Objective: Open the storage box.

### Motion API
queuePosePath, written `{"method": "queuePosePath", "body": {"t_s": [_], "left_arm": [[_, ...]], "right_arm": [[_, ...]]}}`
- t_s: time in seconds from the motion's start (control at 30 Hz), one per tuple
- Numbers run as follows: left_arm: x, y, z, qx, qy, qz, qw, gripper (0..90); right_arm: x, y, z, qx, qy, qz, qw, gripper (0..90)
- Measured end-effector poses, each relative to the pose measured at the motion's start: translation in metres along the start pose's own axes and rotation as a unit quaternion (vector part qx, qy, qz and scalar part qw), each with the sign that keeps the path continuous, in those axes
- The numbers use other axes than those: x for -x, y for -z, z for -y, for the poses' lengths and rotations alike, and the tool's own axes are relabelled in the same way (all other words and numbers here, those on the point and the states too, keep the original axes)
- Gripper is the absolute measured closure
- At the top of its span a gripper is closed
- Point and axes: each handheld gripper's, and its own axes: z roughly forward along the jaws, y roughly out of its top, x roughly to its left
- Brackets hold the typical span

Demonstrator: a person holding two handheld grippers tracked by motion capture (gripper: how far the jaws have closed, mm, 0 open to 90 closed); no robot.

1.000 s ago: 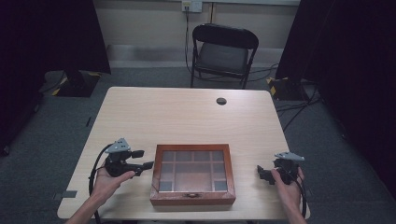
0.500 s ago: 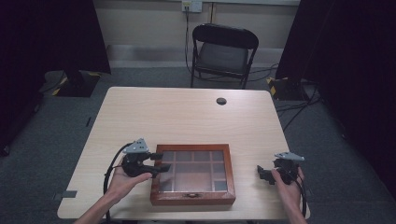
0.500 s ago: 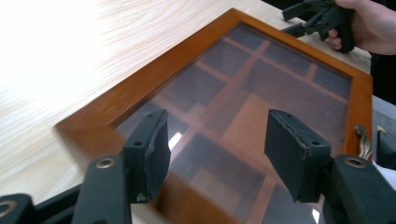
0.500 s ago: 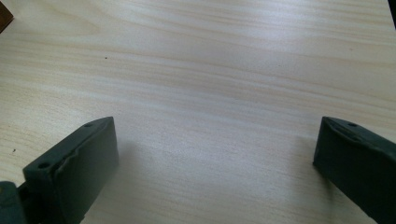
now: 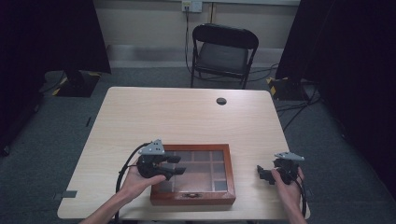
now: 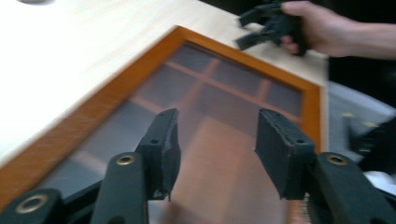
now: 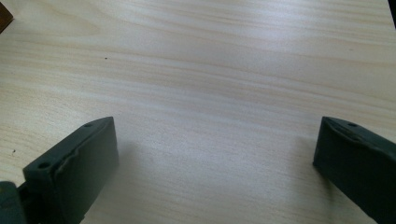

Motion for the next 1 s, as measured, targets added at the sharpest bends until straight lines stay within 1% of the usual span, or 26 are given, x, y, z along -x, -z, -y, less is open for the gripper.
{"method": "queuePosePath", "body": {"t_s": [0.03,0.07,0.1,0.13,0.17,0.2,0.23,0.27,0.3,0.37,0.4,0.43,0.47,0.53,0.57,0.7,0.77,0.8,0.83,0.93,1.0], "left_arm": [[0.0,0.0,0.0,0.0,0.0,0.0,1.0,50.9],[0.002,-0.003,0.002,0.003,0.008,0.019,0.9998,52.7],[0.002,-0.005,0.003,0.0,0.007,0.023,0.9997,53.7],[0.002,-0.005,0.003,0.0,0.007,0.023,0.9997,55.6],[0.005,-0.008,0.004,-0.01,0.0,0.024,0.9996,55.6],[0.007,-0.01,0.005,-0.019,-0.006,0.037,0.9991,58.9],[0.01,-0.012,0.005,-0.023,-0.01,0.043,0.9988,60.7],[0.01,-0.012,0.005,-0.023,-0.01,0.043,0.9988,62.8],[0.015,-0.014,0.006,-0.034,-0.023,0.053,0.9977,64.0],[0.021,-0.017,0.008,-0.04,-0.029,0.061,0.9969,66.2],[0.021,-0.017,0.008,-0.04,-0.029,0.061,0.9969,66.7],[0.026,-0.02,0.01,-0.053,-0.037,0.064,0.9958,67.3],[0.026,-0.02,0.01,-0.053,-0.037,0.064,0.9958,68.3],[0.03,-0.021,0.011,-0.054,-0.038,0.068,0.9955,69.9],[0.033,-0.023,0.011,-0.061,-0.037,0.072,0.9948,70.8],[0.038,-0.026,0.012,-0.068,-0.045,0.081,0.9934,72.2],[0.042,-0.028,0.013,-0.072,-0.048,0.085,0.9927,75.5],[0.042,-0.028,0.013,-0.072,-0.048,0.085,0.9927,76.0],[0.044,-0.029,0.014,-0.079,-0.051,0.084,0.992,77.2],[0.046,-0.032,0.015,-0.087,-0.058,0.082,0.9911,79.2],[0.048,-0.033,0.015,-0.088,-0.065,0.077,0.991,79.4]], "right_arm": [[0.0,0.0,0.0,0.0,0.0,0.0,1.0,0.0],[0.0,0.0,0.0,0.0,0.0,0.0,1.0,0.0],[0.0,0.0,0.0,0.0,0.0,0.001,1.0,0.0],[0.0,0.0,0.0,0.0,0.0,0.001,1.0,0.0],[0.0,0.0,0.0,0.0,-0.001,0.001,1.0,0.0],[0.0,0.0,0.0,0.0,0.0,0.001,1.0,0.0],[0.0,0.0,0.0,0.0,-0.001,0.001,1.0,0.0],[0.0,0.0,0.0,0.0,0.0,0.001,1.0,0.0],[0.0,0.0,0.0,0.0,-0.001,0.001,1.0,0.0],[0.0,0.0,0.0,0.0,0.0,0.001,1.0,0.0],[0.0,0.0,0.0,0.0,0.0,0.001,1.0,0.0],[0.0,0.0,0.0,0.0,0.0,0.001,1.0,0.0],[0.0,0.0,0.0,0.0,0.0,0.001,1.0,0.0],[0.0,0.0,0.0,0.0,0.0,0.001,1.0,0.0],[0.0,0.0,0.0,0.0,0.0,0.001,1.0,0.0],[0.0,0.0,0.0,0.0,-0.001,0.001,1.0,0.0],[0.0,0.0,0.0,0.0,-0.001,0.001,1.0,0.0],[0.0,0.0,0.0,0.0,-0.001,0.001,1.0,0.0],[0.0,0.0,0.0,0.0,0.0,0.001,1.0,0.0],[0.0,0.0,0.0,0.0,0.0,0.001,1.0,0.0],[0.0,0.0,0.0,0.0,0.0,0.001,1.0,0.0]]}}
